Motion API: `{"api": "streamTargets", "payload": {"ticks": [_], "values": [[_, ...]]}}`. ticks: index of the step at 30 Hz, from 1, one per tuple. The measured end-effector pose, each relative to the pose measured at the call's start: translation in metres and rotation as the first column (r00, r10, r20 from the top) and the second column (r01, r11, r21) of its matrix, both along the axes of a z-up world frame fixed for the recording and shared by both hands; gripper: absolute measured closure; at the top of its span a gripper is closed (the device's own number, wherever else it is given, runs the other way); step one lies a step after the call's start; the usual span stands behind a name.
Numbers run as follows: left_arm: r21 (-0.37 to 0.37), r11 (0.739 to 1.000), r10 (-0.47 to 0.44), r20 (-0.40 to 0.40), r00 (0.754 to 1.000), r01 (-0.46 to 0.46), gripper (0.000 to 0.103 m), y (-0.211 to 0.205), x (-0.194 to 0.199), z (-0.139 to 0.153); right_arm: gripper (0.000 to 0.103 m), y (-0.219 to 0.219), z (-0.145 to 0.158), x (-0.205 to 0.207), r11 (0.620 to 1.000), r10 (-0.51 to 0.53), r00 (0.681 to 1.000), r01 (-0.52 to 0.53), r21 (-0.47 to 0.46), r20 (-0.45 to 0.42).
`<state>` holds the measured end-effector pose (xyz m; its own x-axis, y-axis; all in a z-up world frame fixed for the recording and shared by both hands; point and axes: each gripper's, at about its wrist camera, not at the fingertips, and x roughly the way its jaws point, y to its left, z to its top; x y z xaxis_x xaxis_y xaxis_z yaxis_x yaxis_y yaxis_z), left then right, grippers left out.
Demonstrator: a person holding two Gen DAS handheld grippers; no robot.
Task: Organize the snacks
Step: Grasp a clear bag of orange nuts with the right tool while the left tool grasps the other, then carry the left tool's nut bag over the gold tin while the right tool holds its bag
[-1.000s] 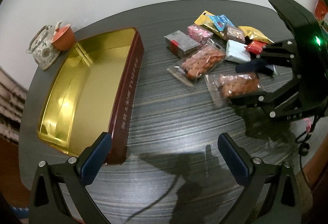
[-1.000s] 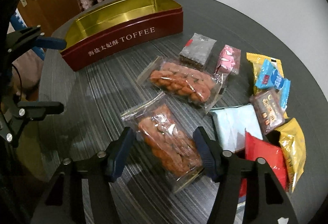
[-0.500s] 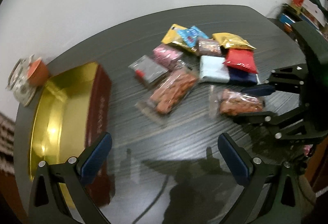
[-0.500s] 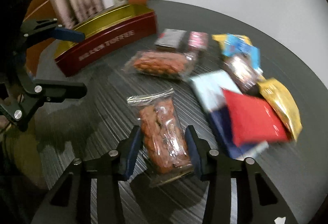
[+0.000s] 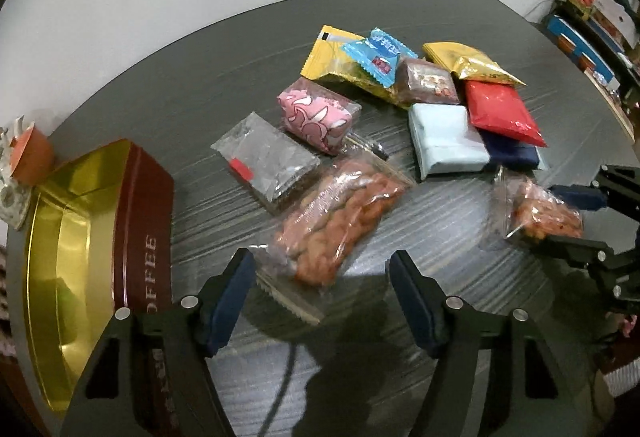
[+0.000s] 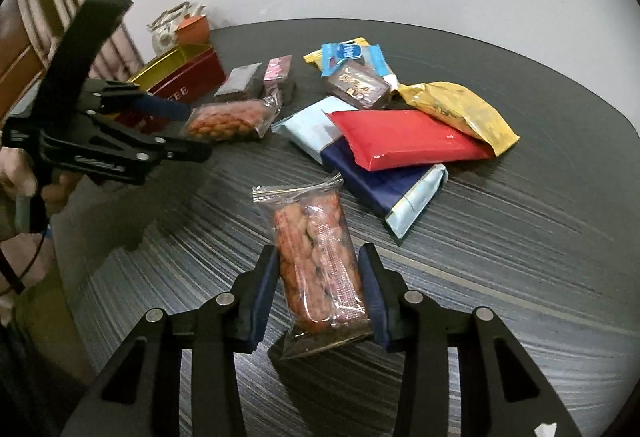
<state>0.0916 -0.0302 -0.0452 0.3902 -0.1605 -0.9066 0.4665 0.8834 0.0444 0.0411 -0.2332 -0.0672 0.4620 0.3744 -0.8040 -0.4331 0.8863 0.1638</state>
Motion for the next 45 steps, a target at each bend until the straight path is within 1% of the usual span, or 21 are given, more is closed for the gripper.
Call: {"api": "streamTargets", "payload": {"ticks": [2, 5, 7, 11, 15, 16, 17, 22, 28, 35, 43, 45], "values": [[0.010, 1.000, -0.001, -0.004, 1.000, 0.001, 0.033, -0.001, 0.006, -0.002, 0.065, 0.000, 0.000, -0.002, 1.000, -0.011, 1.000, 0.011, 0.000, 0.003], [0.015, 1.000, 0.002, -0.011, 1.000, -0.002, 0.033, -0.001, 0.011, -0.004, 0.064, -0.003, -0.001, -0.001, 0.999, -0.029, 1.000, 0.029, 0.026, 0.000], [0.016, 1.000, 0.006, -0.006, 1.000, -0.006, 0.037, -0.003, 0.012, -0.004, 0.064, -0.002, -0.001, -0.001, 0.999, -0.037, 0.999, 0.037, 0.032, 0.000], [0.040, 0.999, -0.005, 0.008, 1.000, 0.004, 0.041, -0.010, 0.013, -0.005, 0.064, -0.002, 0.000, -0.002, 0.998, -0.053, 0.999, 0.053, 0.030, 0.001], [0.072, 0.997, -0.024, 0.029, 0.999, 0.022, 0.051, -0.020, 0.004, -0.003, 0.064, -0.003, 0.000, -0.003, 0.997, -0.059, 0.998, 0.059, 0.040, -0.001], [0.078, 0.997, -0.024, 0.030, 0.999, 0.022, 0.057, -0.023, 0.004, -0.003, 0.064, -0.003, 0.000, -0.003, 0.997, -0.061, 0.998, 0.061, 0.042, -0.001], [0.082, 0.996, -0.021, 0.029, 0.999, 0.019, 0.059, -0.024, 0.003, -0.004, 0.064, -0.003, -0.001, -0.003, 0.997, -0.061, 0.998, 0.061, 0.042, 0.000], [0.082, 0.997, -0.004, 0.025, 1.000, 0.002, 0.061, -0.033, -0.003, -0.002, 0.064, -0.003, -0.001, -0.003, 0.997, -0.062, 0.998, 0.062, 0.042, 0.001], [0.082, 0.997, 0.014, 0.017, 1.000, -0.015, 0.062, -0.032, -0.015, -0.005, 0.064, -0.003, 0.000, -0.003, 0.997, -0.060, 0.998, 0.060, 0.040, 0.001], [0.036, 0.997, 0.064, -0.046, 0.997, -0.062, 0.062, -0.024, -0.037, -0.004, 0.064, -0.002, 0.000, -0.002, 0.997, -0.064, 0.998, 0.064, 0.037, 0.003], [0.035, 0.994, 0.103, -0.096, 0.990, -0.100, 0.062, -0.022, -0.081, -0.002, 0.064, -0.001, -0.001, -0.002, 0.998, -0.064, 0.998, 0.064, 0.030, 0.007], [0.030, 0.995, 0.103, -0.105, 0.989, -0.100, 0.062, -0.022, -0.085, -0.001, 0.064, -0.001, -0.002, -0.002, 0.998, -0.064, 0.998, 0.064, 0.026, 0.008]]}}
